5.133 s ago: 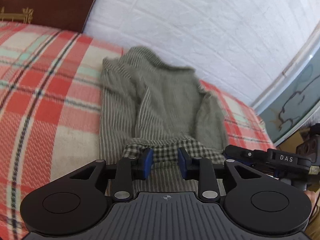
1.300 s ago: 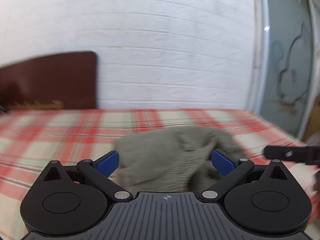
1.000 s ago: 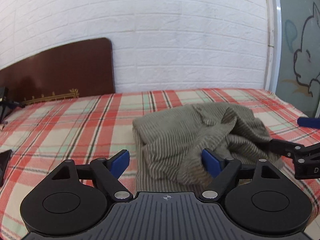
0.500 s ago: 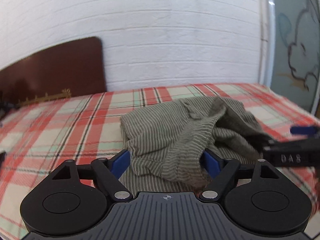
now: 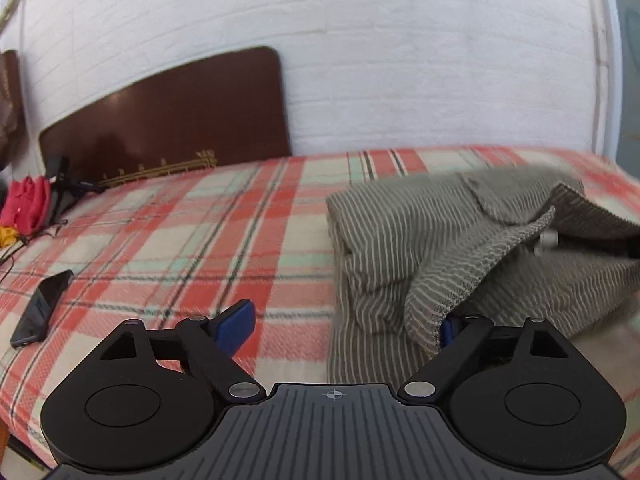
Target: Fold clothes
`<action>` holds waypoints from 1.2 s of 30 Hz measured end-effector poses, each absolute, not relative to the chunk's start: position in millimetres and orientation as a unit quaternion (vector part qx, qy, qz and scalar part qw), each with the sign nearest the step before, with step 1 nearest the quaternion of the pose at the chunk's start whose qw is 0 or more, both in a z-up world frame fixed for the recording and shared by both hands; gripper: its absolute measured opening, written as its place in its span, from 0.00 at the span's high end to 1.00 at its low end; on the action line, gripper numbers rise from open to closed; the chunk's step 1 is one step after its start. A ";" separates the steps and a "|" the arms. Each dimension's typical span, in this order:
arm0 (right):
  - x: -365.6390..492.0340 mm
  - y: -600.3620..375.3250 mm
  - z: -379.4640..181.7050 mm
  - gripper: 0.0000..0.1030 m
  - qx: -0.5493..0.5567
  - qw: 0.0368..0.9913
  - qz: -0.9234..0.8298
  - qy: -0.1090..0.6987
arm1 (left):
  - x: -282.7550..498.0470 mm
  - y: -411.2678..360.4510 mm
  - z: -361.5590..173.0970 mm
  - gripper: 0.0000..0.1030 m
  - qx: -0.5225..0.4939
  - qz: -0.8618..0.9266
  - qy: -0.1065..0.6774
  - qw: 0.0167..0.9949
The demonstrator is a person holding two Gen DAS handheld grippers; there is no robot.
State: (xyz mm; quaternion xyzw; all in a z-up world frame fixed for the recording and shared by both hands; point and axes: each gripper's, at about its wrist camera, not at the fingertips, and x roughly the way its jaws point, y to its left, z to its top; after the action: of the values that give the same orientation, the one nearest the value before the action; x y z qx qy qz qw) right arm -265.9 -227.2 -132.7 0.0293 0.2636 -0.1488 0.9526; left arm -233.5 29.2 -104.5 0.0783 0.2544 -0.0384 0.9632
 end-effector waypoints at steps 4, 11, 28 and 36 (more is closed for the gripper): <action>-273.6 -236.1 -144.1 0.01 0.068 0.949 -0.115 0.285 | -246.5 25.6 -107.2 0.13 0.110 -0.061 0.232 0.965; -285.1 -214.4 -116.8 0.01 -0.045 0.977 -0.036 0.203 | -255.3 15.1 -75.6 0.35 0.109 -0.135 0.207 0.963; -275.5 -216.0 -118.6 0.95 0.022 0.962 0.067 0.264 | -242.2 15.2 -80.5 1.00 0.104 -0.154 0.242 0.952; -284.2 -217.3 -128.6 0.95 0.026 0.947 0.091 0.306 | -235.3 48.9 -103.2 1.00 0.071 -0.179 0.292 0.937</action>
State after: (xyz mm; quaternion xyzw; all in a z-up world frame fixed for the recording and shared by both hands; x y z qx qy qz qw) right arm -284.2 -217.3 -128.6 0.0255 0.3064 0.0911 0.9472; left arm -235.3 48.9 -103.2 0.0709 0.2923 -0.1793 0.9367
